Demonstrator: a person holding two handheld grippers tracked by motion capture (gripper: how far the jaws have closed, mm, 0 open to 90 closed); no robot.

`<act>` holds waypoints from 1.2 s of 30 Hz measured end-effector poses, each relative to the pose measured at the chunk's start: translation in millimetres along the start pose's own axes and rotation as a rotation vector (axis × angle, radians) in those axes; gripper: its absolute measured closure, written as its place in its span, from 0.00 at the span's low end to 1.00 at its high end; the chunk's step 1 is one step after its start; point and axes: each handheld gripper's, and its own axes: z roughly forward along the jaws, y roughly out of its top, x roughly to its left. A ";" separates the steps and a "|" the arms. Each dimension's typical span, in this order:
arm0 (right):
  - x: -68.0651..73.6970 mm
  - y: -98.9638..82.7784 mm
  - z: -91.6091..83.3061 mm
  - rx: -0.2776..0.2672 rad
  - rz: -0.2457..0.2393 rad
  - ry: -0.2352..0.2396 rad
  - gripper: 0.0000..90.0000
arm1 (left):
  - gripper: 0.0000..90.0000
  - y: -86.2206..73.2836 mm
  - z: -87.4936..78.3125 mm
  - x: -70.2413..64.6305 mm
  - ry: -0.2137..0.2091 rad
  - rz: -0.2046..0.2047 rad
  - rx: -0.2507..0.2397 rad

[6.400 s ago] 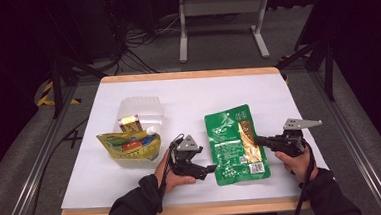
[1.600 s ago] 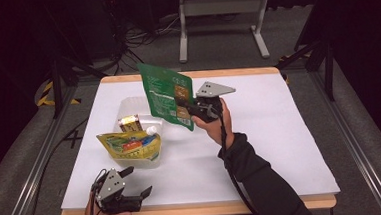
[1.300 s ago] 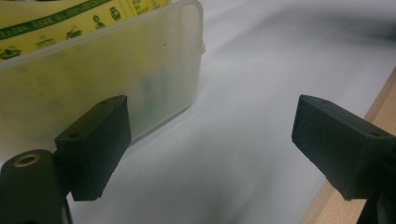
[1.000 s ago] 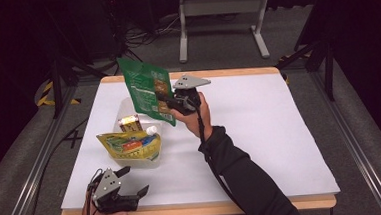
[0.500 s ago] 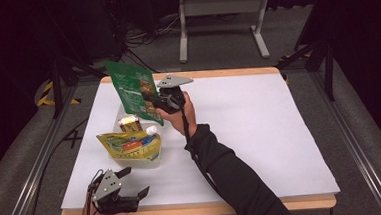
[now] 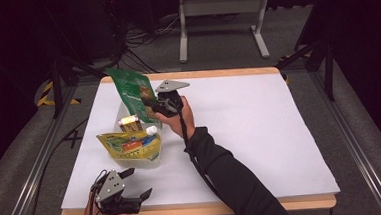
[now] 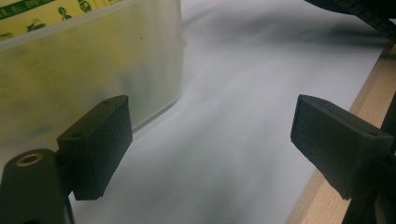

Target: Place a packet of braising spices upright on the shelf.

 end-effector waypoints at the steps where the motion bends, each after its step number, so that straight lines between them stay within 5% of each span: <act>1: -0.4 -1.5 -1.7 -0.001 0.010 0.007 0.96 | 0.15 0.5 1.1 0.2 0.001 0.005 0.004; 5: 1.9 1.3 -9.9 0.018 -0.025 -0.004 0.81 | 0.15 3.3 5.7 -1.7 -0.015 -0.002 0.003; 10: 3.3 6.6 -21.5 0.072 -0.101 -0.023 0.75 | 0.16 6.3 9.8 -2.6 -0.010 0.028 0.012; 36: -6.1 -3.8 -76.6 0.105 -0.190 -0.046 0.83 | 0.37 18.5 23.3 -9.0 -0.106 0.060 0.030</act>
